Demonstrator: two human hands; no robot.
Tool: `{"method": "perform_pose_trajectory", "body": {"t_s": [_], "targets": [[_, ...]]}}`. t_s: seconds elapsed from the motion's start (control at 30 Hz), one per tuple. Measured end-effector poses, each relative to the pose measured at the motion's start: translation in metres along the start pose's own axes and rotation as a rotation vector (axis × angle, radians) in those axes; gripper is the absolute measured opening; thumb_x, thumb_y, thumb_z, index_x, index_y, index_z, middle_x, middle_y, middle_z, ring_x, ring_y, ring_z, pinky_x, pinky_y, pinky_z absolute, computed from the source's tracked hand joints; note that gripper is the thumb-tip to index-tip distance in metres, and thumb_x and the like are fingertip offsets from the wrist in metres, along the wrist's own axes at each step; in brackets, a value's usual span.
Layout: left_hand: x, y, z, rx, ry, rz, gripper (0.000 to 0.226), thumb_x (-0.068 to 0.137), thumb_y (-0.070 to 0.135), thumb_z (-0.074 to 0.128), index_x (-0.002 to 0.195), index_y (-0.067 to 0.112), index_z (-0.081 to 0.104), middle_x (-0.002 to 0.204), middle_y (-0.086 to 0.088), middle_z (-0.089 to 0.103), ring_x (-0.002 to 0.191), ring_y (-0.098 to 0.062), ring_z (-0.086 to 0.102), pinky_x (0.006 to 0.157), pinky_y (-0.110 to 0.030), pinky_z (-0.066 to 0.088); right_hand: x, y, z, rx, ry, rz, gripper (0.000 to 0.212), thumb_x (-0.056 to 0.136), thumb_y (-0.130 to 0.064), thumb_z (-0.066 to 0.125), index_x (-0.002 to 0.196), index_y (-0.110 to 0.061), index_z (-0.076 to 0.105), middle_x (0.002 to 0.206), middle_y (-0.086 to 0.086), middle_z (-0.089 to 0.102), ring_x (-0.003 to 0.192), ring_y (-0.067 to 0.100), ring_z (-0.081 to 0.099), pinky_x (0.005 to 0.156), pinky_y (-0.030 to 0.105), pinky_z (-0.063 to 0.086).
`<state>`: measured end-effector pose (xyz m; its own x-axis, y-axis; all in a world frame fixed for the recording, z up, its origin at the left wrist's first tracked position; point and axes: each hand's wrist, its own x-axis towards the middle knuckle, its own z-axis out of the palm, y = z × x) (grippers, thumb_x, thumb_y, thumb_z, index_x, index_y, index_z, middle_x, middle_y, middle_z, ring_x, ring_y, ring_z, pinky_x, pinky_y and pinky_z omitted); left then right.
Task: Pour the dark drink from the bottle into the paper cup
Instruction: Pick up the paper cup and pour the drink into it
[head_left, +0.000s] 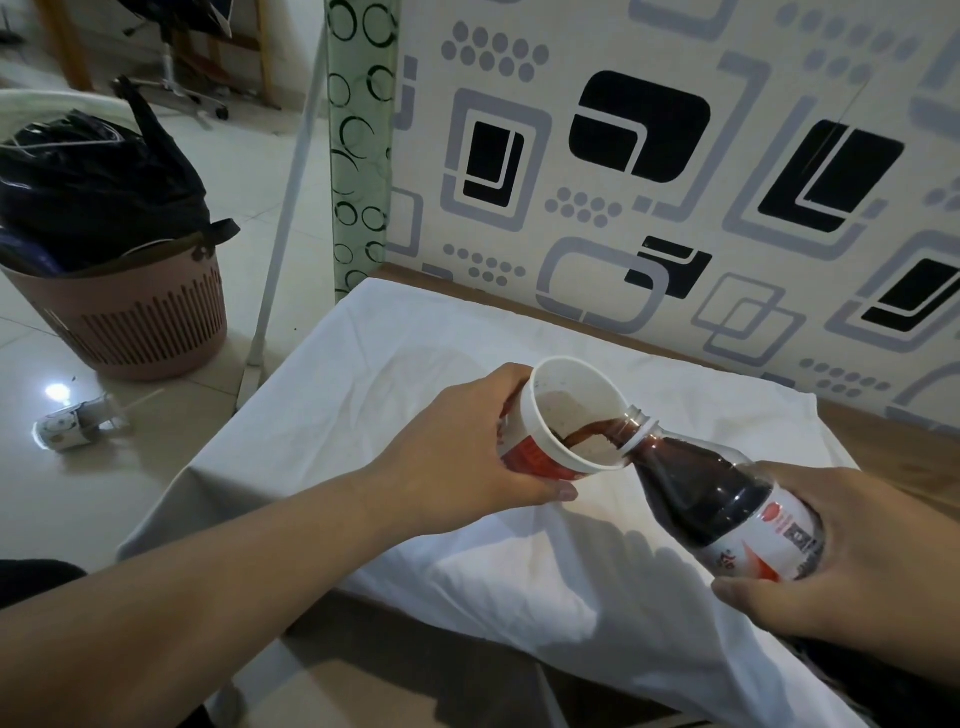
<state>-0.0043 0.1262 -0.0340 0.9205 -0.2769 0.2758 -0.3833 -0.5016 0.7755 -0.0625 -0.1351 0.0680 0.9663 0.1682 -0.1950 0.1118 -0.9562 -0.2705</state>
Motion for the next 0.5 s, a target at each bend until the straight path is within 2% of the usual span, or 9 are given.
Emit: {"method": "perform_pose_trajectory", "body": {"t_s": [0.1, 0.27, 0.33, 0.43, 0.5], "targets": [[0.0004, 0.0001, -0.0001, -0.003, -0.003, 0.003, 0.073, 0.059, 0.065, 0.074, 0.121, 0.051, 0.037, 0.111, 0.034, 0.049, 0.102, 0.003, 0.053, 0.084, -0.018, 0.046, 0.0006, -0.0014, 0.0001, 0.002, -0.019, 0.014, 0.061, 0.039, -0.071, 0.072, 0.097, -0.064, 0.055, 0.064, -0.034, 0.070, 0.055, -0.010, 0.068, 0.039, 0.015, 0.052], [0.0009, 0.0000, -0.0001, 0.004, -0.008, 0.004, 0.072, 0.059, 0.065, 0.073, 0.120, 0.052, 0.036, 0.109, 0.035, 0.049, 0.101, 0.004, 0.052, 0.082, -0.015, 0.045, 0.0005, -0.0014, -0.0003, 0.003, -0.017, 0.010, 0.062, 0.038, -0.072, 0.071, 0.098, -0.065, 0.054, 0.064, -0.035, 0.070, 0.056, -0.010, 0.069, 0.040, 0.015, 0.053], [0.0010, 0.0001, 0.0002, 0.008, -0.003, 0.000, 0.072, 0.059, 0.066, 0.073, 0.119, 0.053, 0.035, 0.107, 0.037, 0.047, 0.100, 0.005, 0.052, 0.082, -0.014, 0.043, 0.0005, -0.0009, -0.0003, -0.001, -0.008, 0.007, 0.061, 0.039, -0.071, 0.071, 0.097, -0.062, 0.055, 0.063, -0.033, 0.070, 0.055, -0.009, 0.068, 0.042, 0.014, 0.055], [0.0010, -0.0003, 0.0007, 0.006, -0.003, 0.002, 0.073, 0.059, 0.066, 0.073, 0.121, 0.052, 0.036, 0.109, 0.035, 0.049, 0.100, 0.004, 0.053, 0.082, -0.015, 0.045, -0.0003, -0.0006, 0.0000, 0.006, 0.016, -0.001, 0.057, 0.039, -0.068, 0.072, 0.094, -0.059, 0.059, 0.059, -0.031, 0.069, 0.051, -0.009, 0.066, 0.045, 0.004, 0.050], [0.0007, -0.0003, 0.0005, 0.003, -0.007, 0.003, 0.074, 0.059, 0.065, 0.074, 0.121, 0.051, 0.037, 0.112, 0.032, 0.051, 0.101, 0.002, 0.053, 0.082, -0.017, 0.046, -0.0009, -0.0005, 0.0004, -0.006, 0.013, 0.001, 0.058, 0.039, -0.068, 0.073, 0.094, -0.058, 0.059, 0.059, -0.032, 0.069, 0.050, -0.009, 0.066, 0.043, 0.006, 0.051]]}}
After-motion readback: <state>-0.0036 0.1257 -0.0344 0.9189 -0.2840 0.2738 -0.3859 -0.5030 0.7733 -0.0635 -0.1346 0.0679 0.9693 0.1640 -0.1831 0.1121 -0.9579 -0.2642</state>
